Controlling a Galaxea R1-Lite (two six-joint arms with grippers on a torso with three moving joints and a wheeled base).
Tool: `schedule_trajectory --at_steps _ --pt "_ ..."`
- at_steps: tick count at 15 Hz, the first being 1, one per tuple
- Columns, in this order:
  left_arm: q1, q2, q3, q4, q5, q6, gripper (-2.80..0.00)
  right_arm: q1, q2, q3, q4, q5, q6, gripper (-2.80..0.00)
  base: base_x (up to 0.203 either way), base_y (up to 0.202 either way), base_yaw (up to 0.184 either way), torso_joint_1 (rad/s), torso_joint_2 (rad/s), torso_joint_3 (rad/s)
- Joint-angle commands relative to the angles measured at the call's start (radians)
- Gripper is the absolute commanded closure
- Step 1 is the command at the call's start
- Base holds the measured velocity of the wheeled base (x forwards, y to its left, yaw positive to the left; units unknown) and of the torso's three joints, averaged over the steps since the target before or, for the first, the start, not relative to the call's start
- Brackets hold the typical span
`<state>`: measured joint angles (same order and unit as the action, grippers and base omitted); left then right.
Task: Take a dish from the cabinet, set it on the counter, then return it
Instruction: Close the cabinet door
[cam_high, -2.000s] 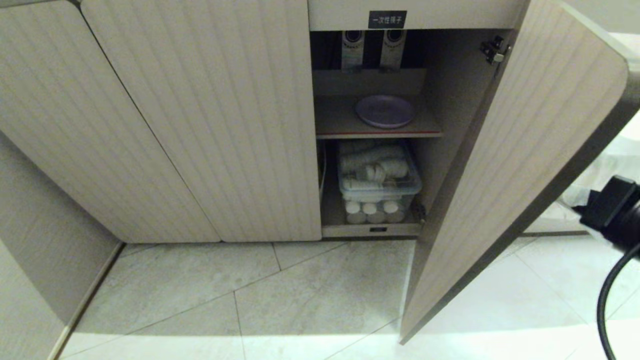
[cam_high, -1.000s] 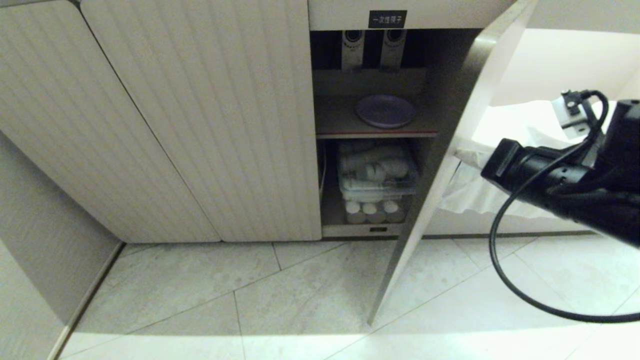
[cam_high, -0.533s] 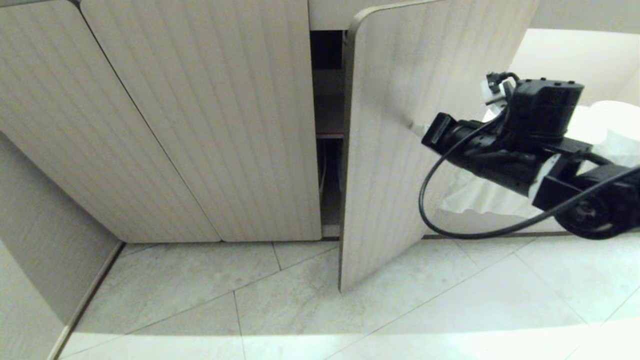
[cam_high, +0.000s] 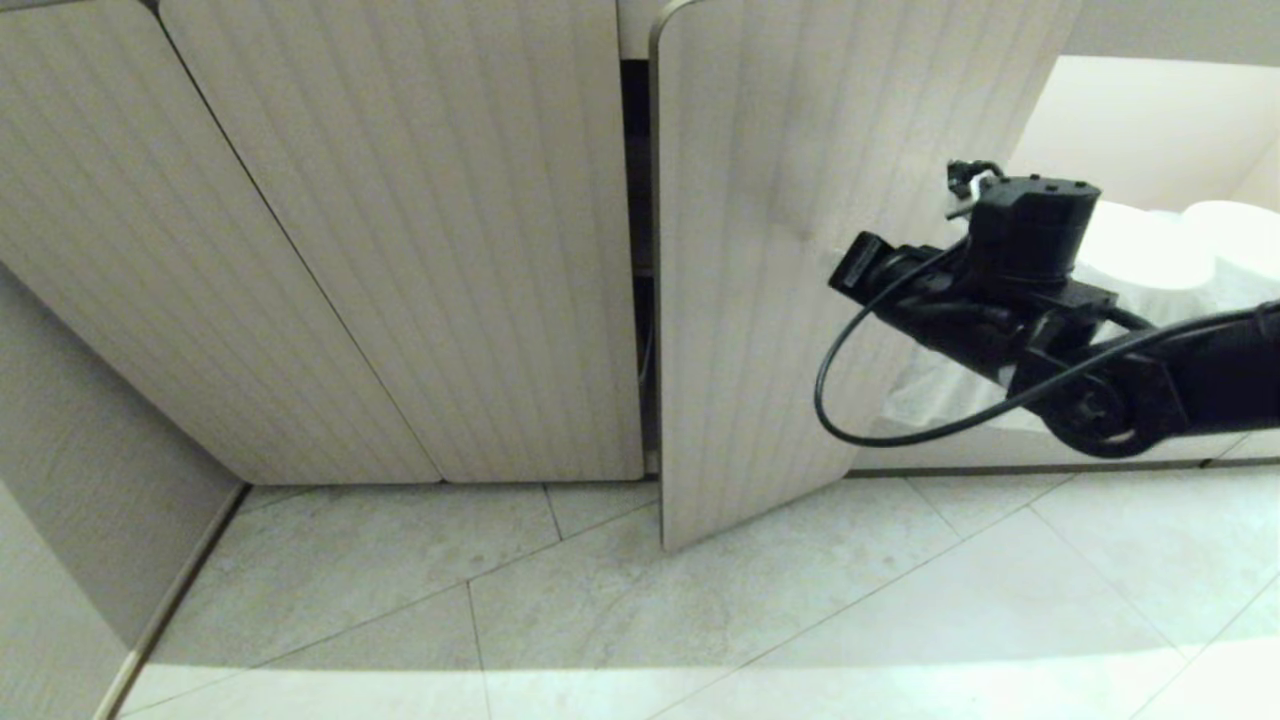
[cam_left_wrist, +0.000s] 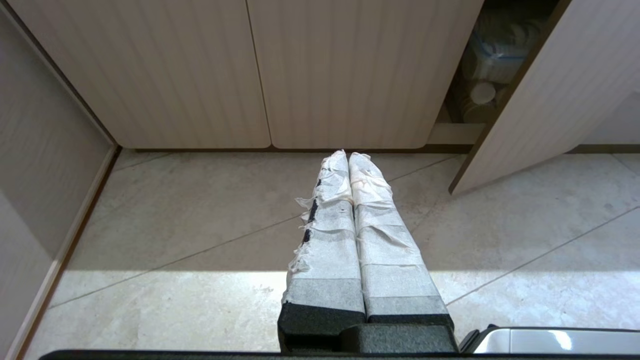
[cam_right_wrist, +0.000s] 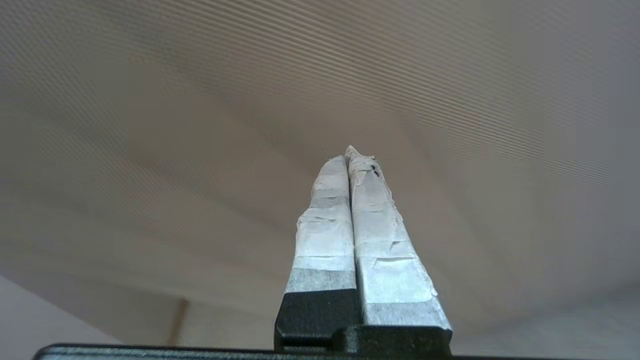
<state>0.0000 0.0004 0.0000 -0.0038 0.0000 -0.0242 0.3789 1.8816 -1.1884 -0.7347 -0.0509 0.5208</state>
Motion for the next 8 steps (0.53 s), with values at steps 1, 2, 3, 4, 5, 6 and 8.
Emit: schedule_trajectory --at_steps 1,2,3,4,5,6,8 --pt "0.000 0.000 0.000 -0.001 0.000 0.000 0.00 -0.033 -0.140 0.120 -0.003 0.000 -0.027 0.00 0.000 0.000 0.000 0.000 0.00 0.000" --pt "0.000 0.000 0.000 -0.001 0.000 0.000 0.00 -0.043 -0.189 0.162 0.000 0.000 -0.042 0.00 0.000 0.000 0.000 0.000 0.00 0.000" --pt "0.000 0.000 0.000 -0.001 0.000 0.000 0.00 -0.051 -0.239 0.203 0.001 0.000 -0.061 0.00 0.000 0.000 0.000 0.000 0.00 0.000" --pt "0.000 0.000 0.000 -0.001 0.000 0.000 0.00 -0.057 -0.290 0.252 0.002 0.000 -0.088 0.00 0.000 0.000 0.000 0.000 0.00 0.000" --pt "0.000 0.000 0.000 -0.001 0.000 0.000 0.00 -0.061 -0.340 0.307 0.001 -0.001 -0.112 0.00 0.000 0.000 0.000 0.000 0.00 0.000" --pt "0.000 0.000 0.000 -0.001 0.000 0.000 0.00 -0.064 -0.387 0.362 -0.002 -0.003 -0.139 0.00 0.000 0.000 0.000 0.000 0.00 0.000" --pt "0.000 0.000 0.000 -0.001 0.000 0.000 0.00 -0.074 -0.475 0.475 -0.006 -0.031 -0.206 0.00 0.000 0.000 0.000 0.000 0.00 0.000"
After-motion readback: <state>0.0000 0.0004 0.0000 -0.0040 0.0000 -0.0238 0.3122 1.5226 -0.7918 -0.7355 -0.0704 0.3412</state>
